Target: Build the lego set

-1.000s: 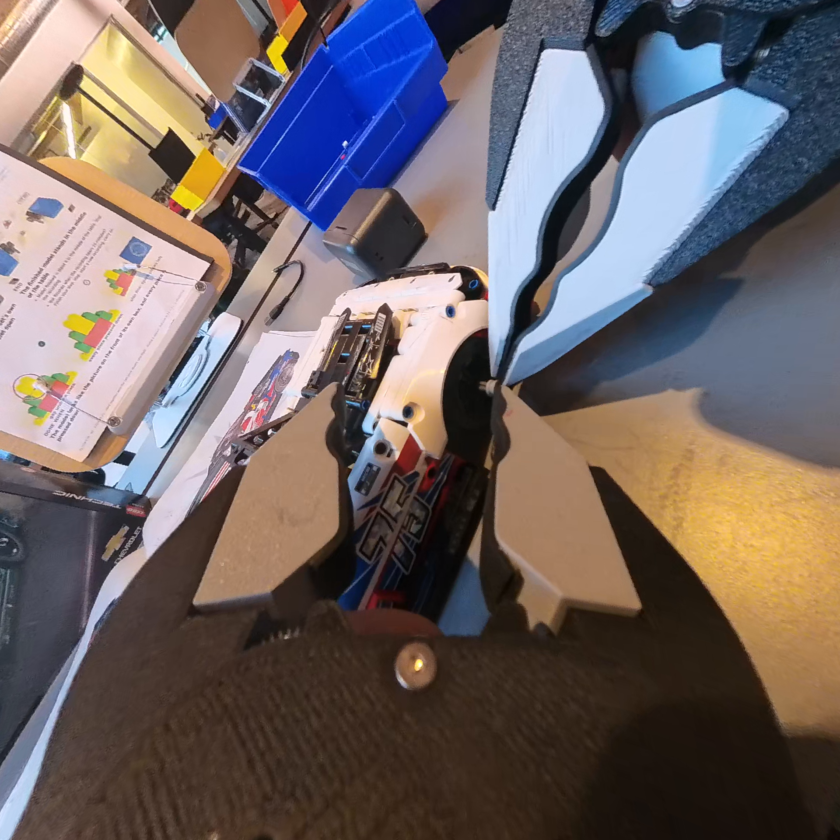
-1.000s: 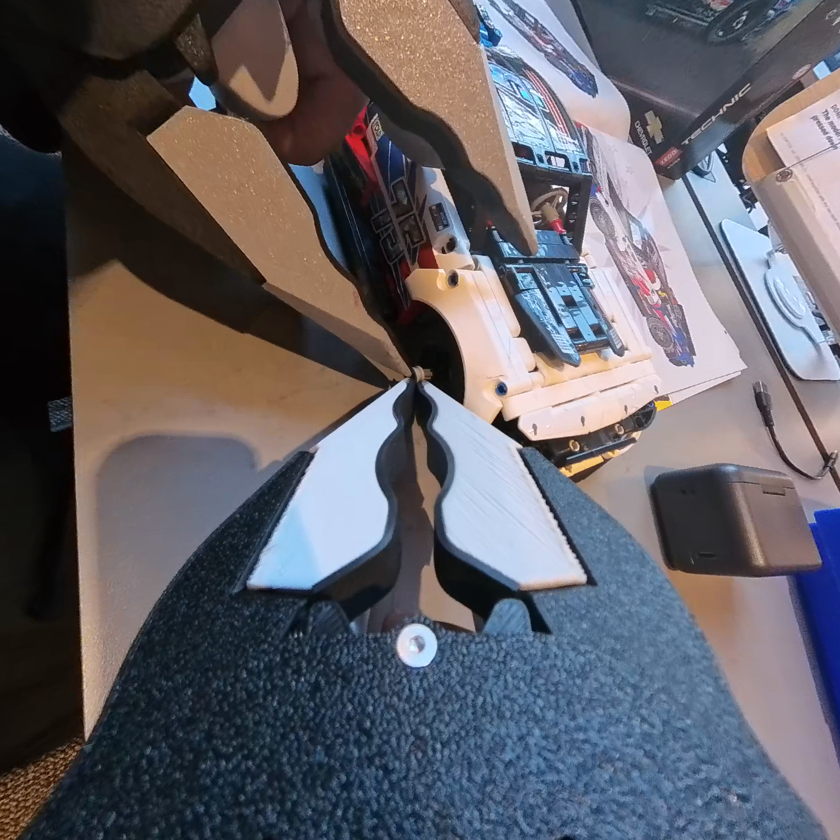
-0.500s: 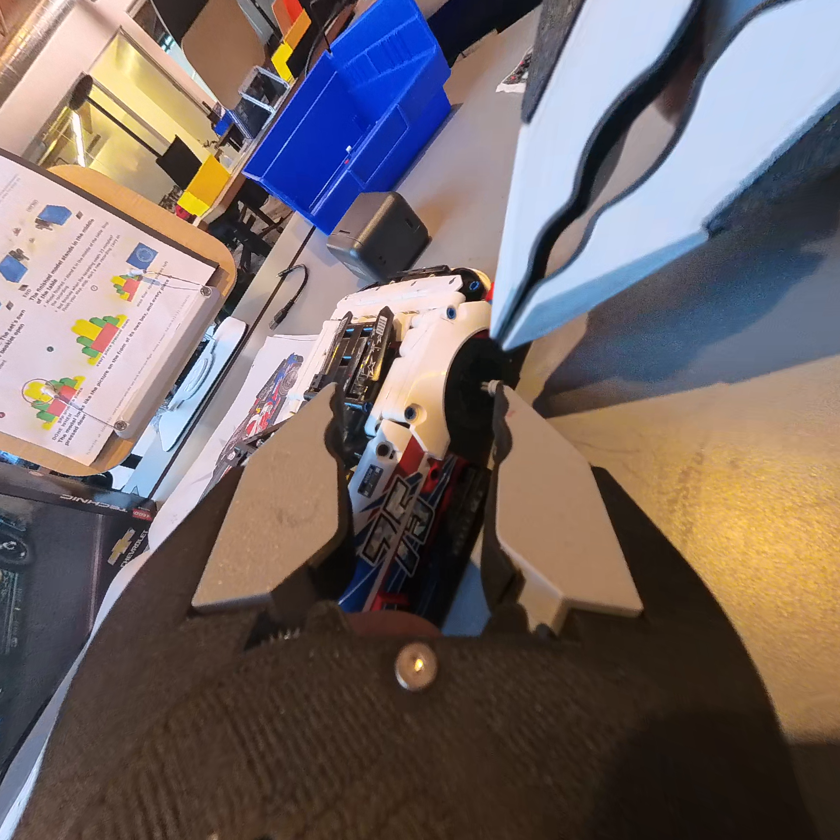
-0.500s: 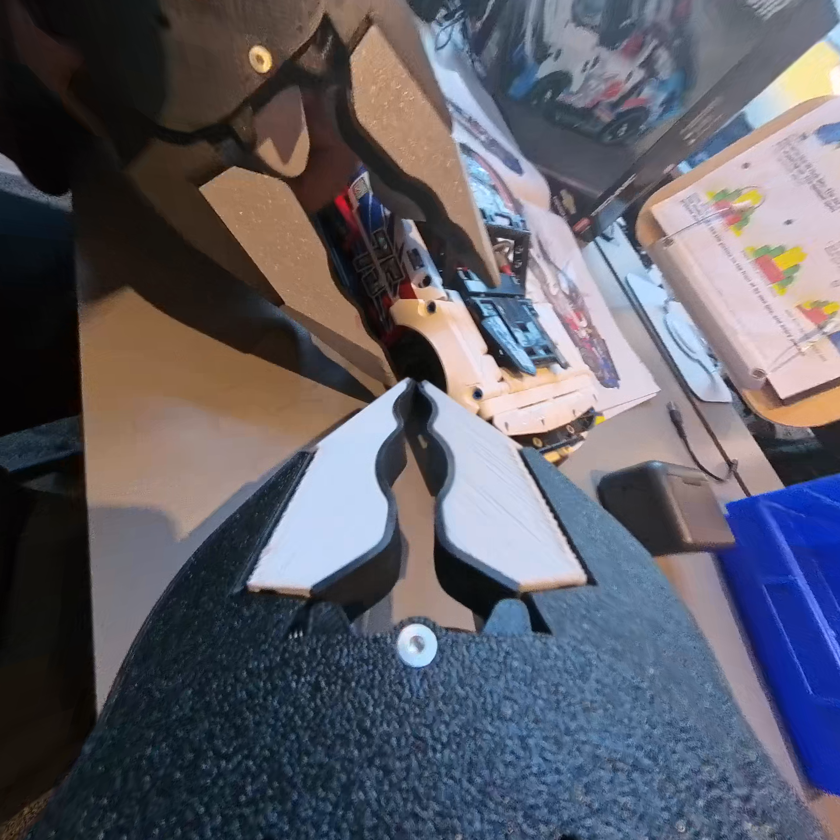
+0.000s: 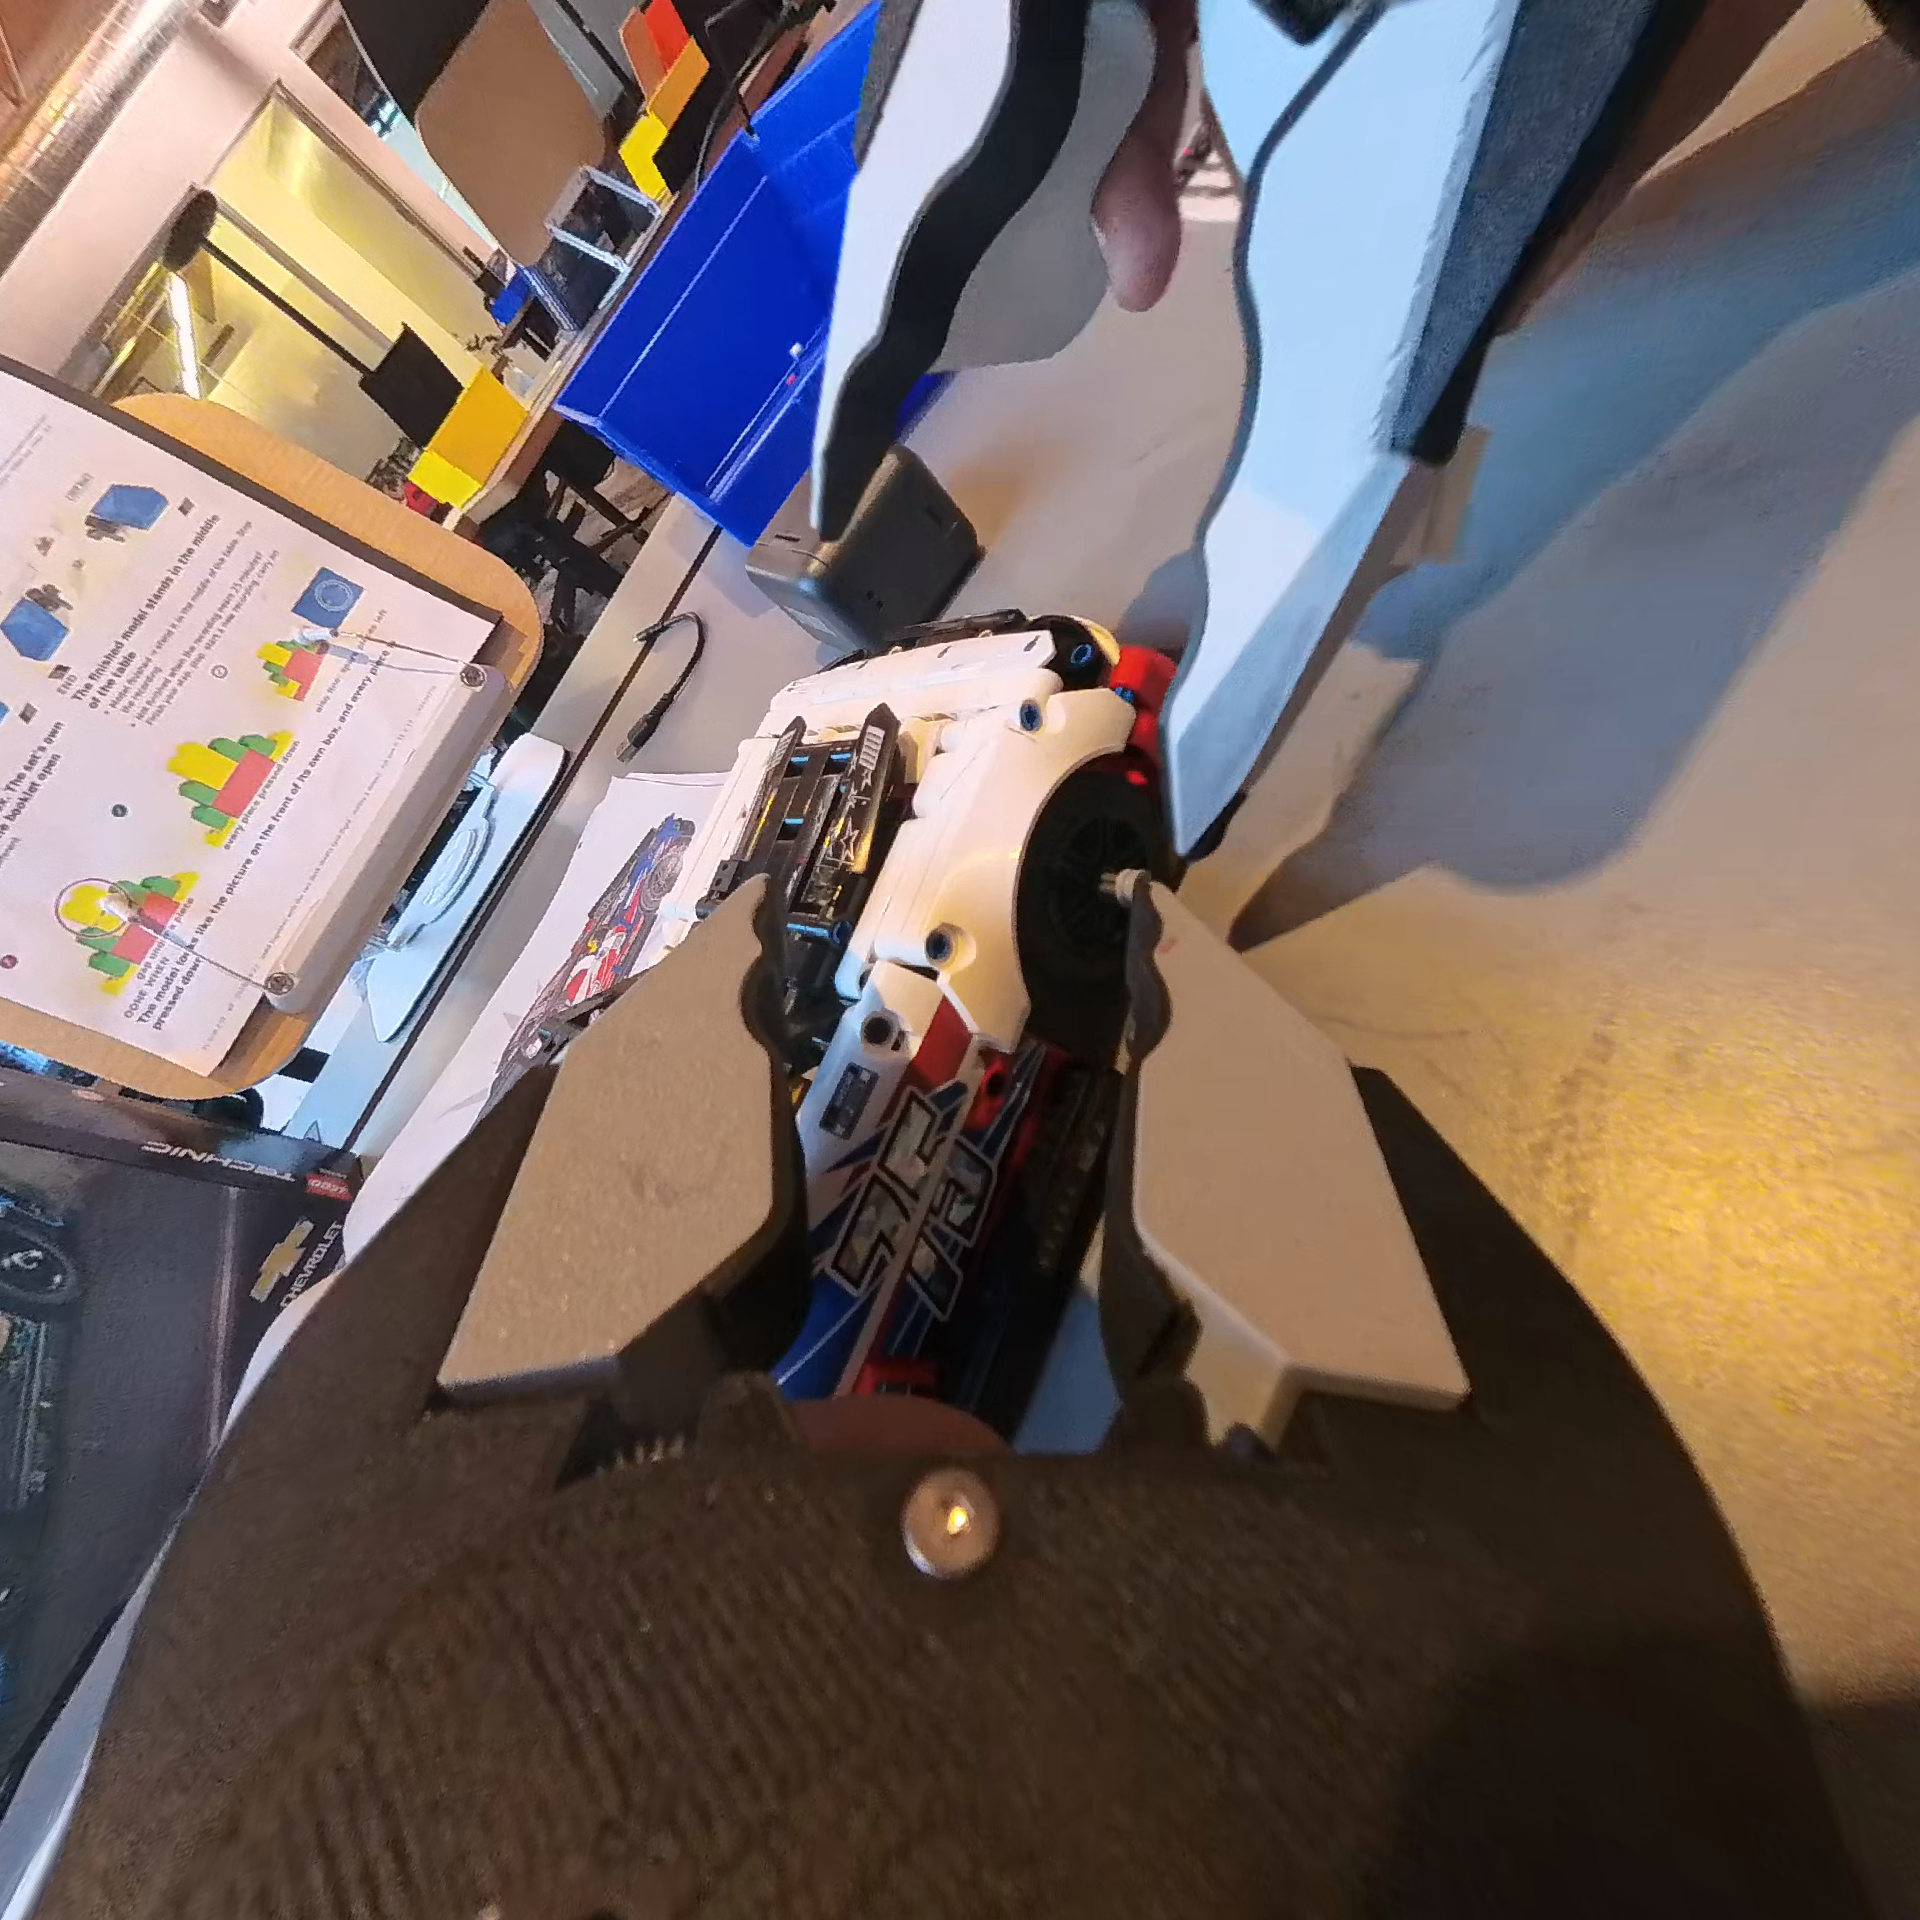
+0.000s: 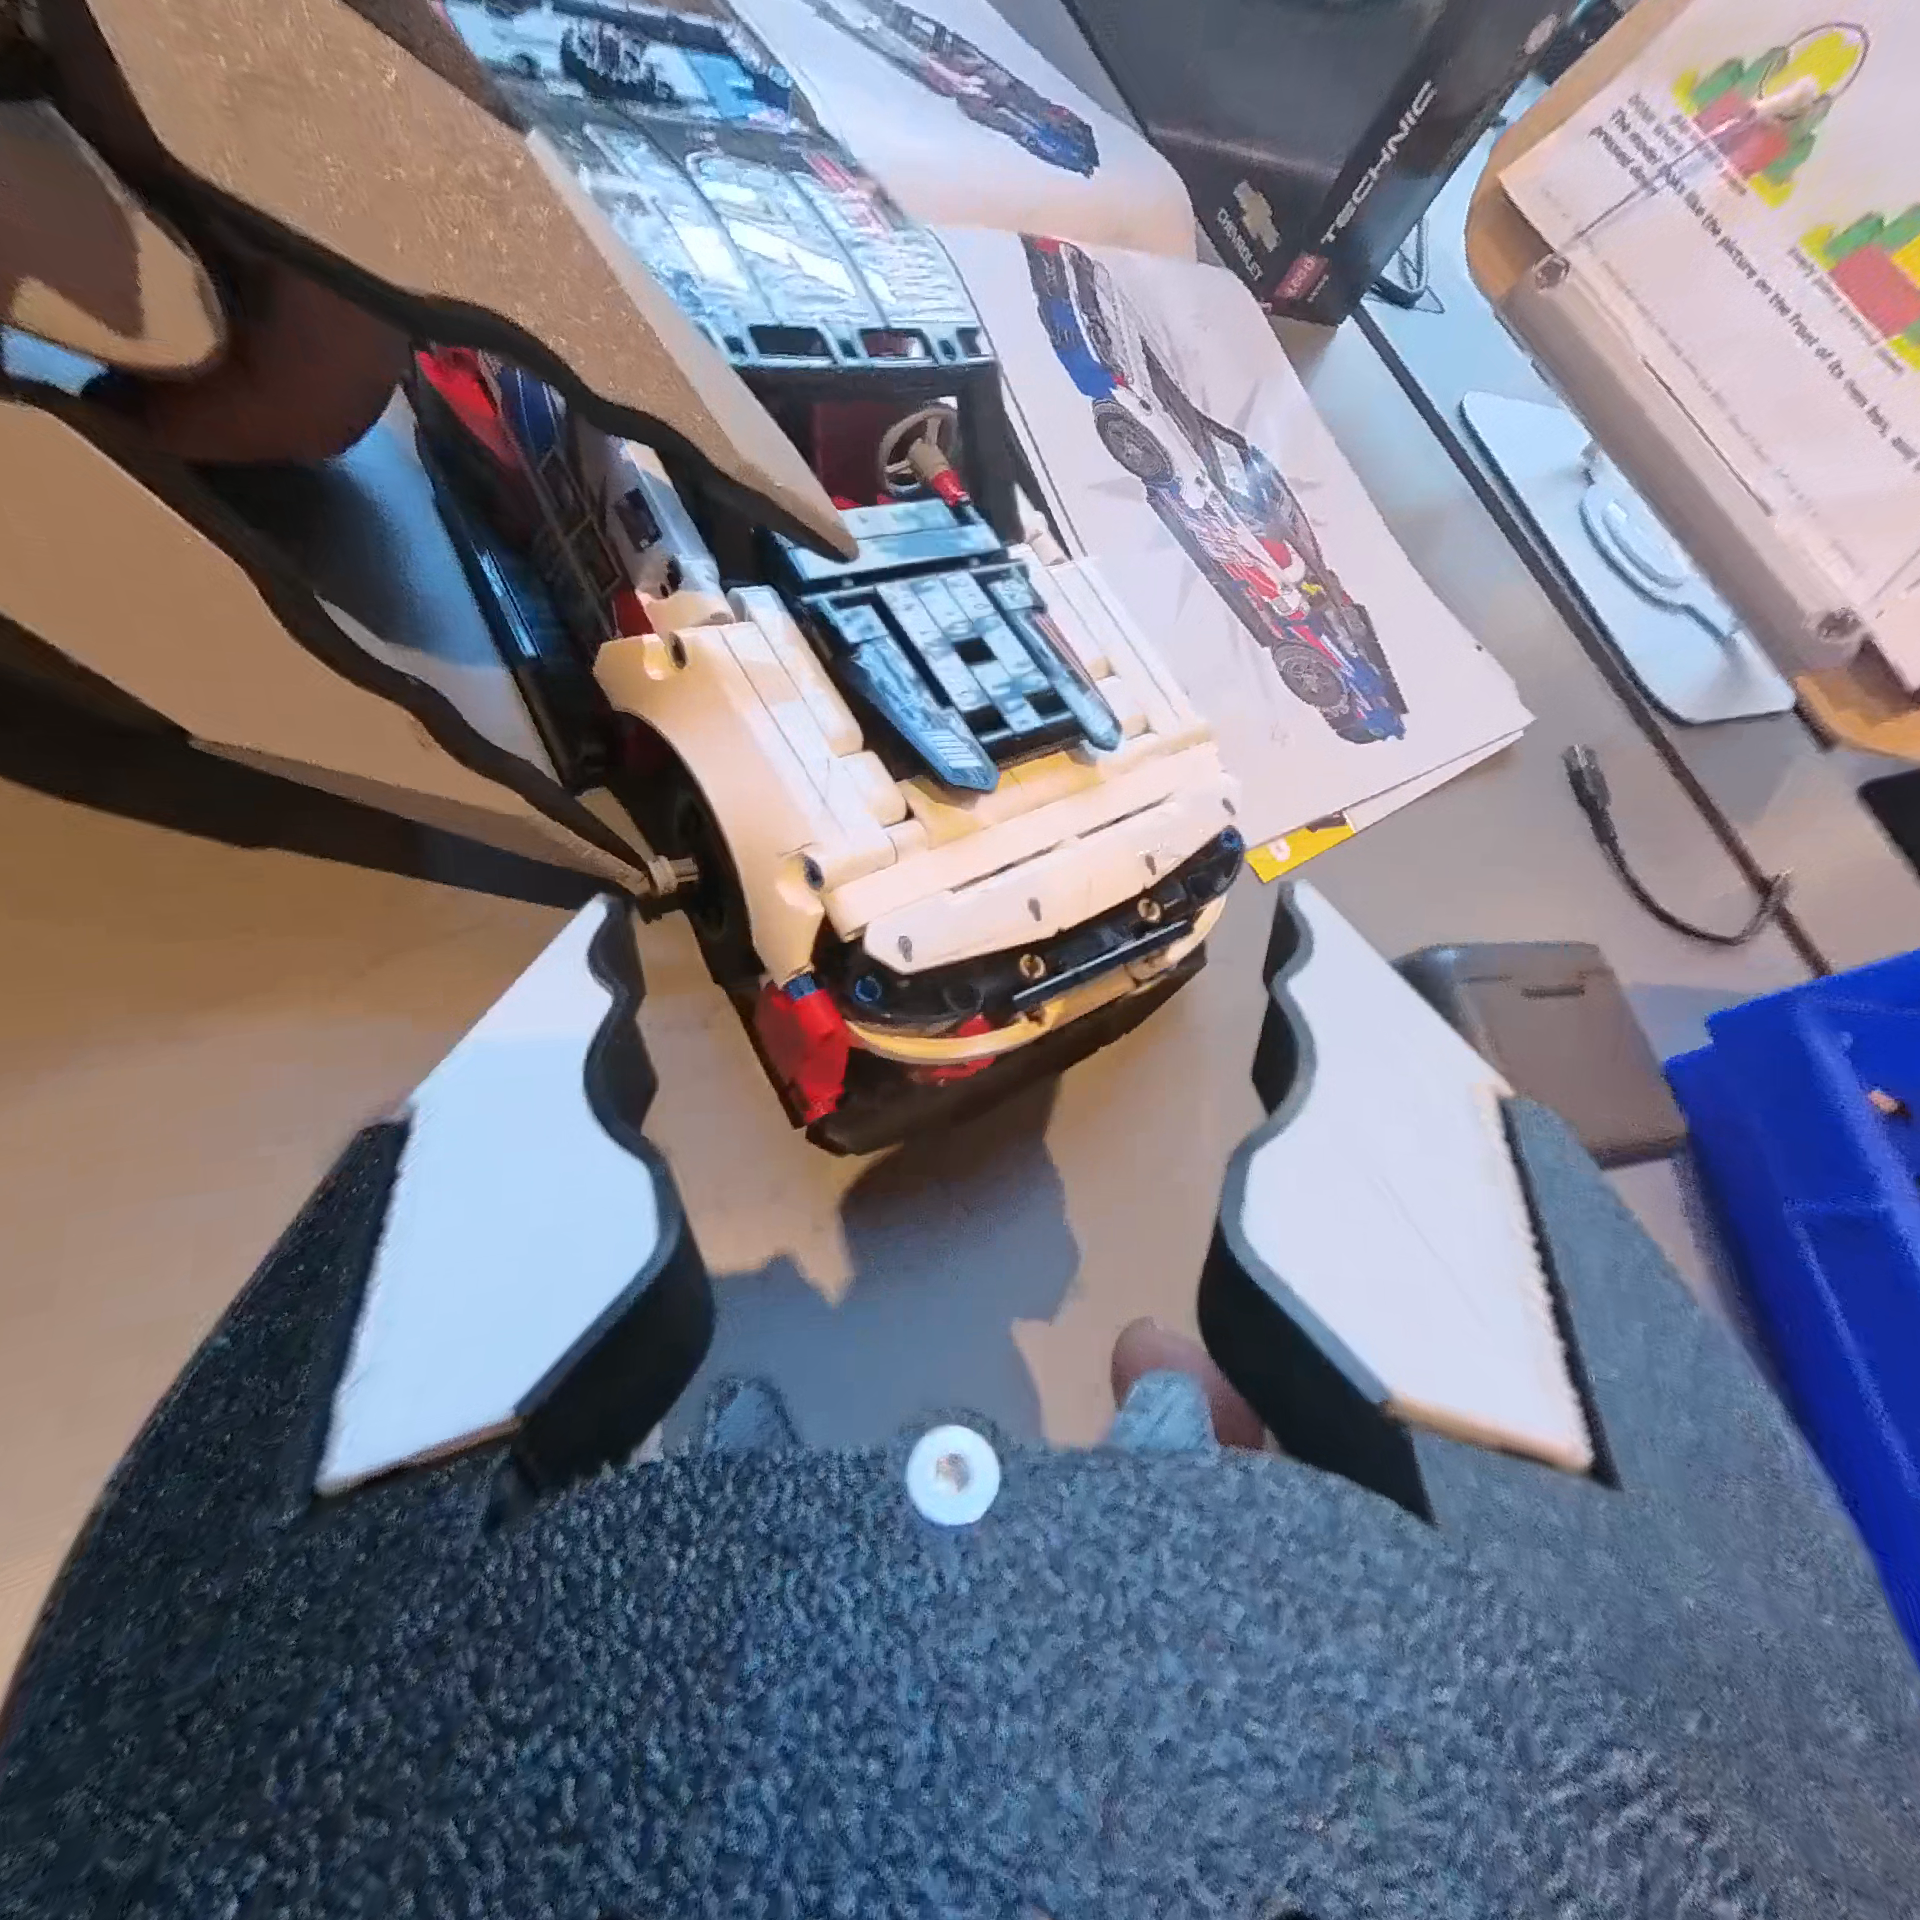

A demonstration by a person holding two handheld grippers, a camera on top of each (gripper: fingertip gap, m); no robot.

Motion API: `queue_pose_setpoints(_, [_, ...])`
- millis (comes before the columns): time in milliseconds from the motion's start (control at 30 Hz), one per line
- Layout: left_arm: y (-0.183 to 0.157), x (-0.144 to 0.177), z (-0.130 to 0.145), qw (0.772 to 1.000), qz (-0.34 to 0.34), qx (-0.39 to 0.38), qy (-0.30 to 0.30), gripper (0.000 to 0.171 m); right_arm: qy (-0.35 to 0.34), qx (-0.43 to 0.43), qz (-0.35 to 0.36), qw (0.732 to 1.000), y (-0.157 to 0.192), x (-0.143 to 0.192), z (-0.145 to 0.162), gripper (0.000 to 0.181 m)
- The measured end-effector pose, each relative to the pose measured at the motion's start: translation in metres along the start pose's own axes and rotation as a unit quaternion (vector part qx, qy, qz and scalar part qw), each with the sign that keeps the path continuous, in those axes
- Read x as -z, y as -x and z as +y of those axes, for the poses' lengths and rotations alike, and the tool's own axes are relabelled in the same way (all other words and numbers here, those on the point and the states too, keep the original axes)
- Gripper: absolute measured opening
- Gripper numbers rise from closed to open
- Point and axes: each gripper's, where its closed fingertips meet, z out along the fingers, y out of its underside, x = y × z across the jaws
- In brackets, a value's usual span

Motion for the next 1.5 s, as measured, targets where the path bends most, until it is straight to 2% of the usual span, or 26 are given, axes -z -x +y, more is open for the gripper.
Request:
queue_pose_setpoints(100, [0.001,0.0,0.0,1.0,0.0,-0.002,-0.004,0.06,0.008,0.053,0.001,0.999,0.003,-0.004,-0.004,0.1])
queue_pose_setpoints(200, [0.001,0.0,-0.001,1.0,0.002,0.0,-0.007,0.061,0.024,0.068,-0.01,0.997,0.006,-0.01,-0.002,0.099])
queue_pose_setpoints(400, [0.001,0.0,-0.001,1.0,0.001,-0.003,-0.008,0.063,0.022,0.051,-0.046,0.997,0.012,-0.012,-0.001,0.091])
queue_pose_setpoints(833, [0.0,-0.001,0.0,1.0,-0.004,-0.025,-0.009,0.064,0.004,0.023,-0.038,0.999,0.01,-0.015,0.004,0.091])
queue_pose_setpoints(1300, [0.002,-0.003,0.0,1.0,0.0,-0.013,-0.009,0.069,-0.013,0.012,-0.038,0.999,0.009,-0.013,0.005,0.089])
queue_pose_setpoints(1400, [0.002,-0.003,0.0,1.0,0.001,-0.012,-0.008,0.069,-0.019,0.011,-0.041,0.999,0.009,-0.011,0.005,0.085])
queue_pose_setpoints(1467, [0.002,-0.003,-0.001,1.0,0.0,-0.013,-0.008,0.069,-0.034,0.004,-0.039,0.999,0.007,-0.008,0.001,0.072])
queue_pose_setpoints(1500, [0.002,-0.003,0.0,1.0,0.0,-0.013,-0.008,0.069,-0.041,0.0,-0.041,0.998,0.007,-0.006,0.0,0.072])
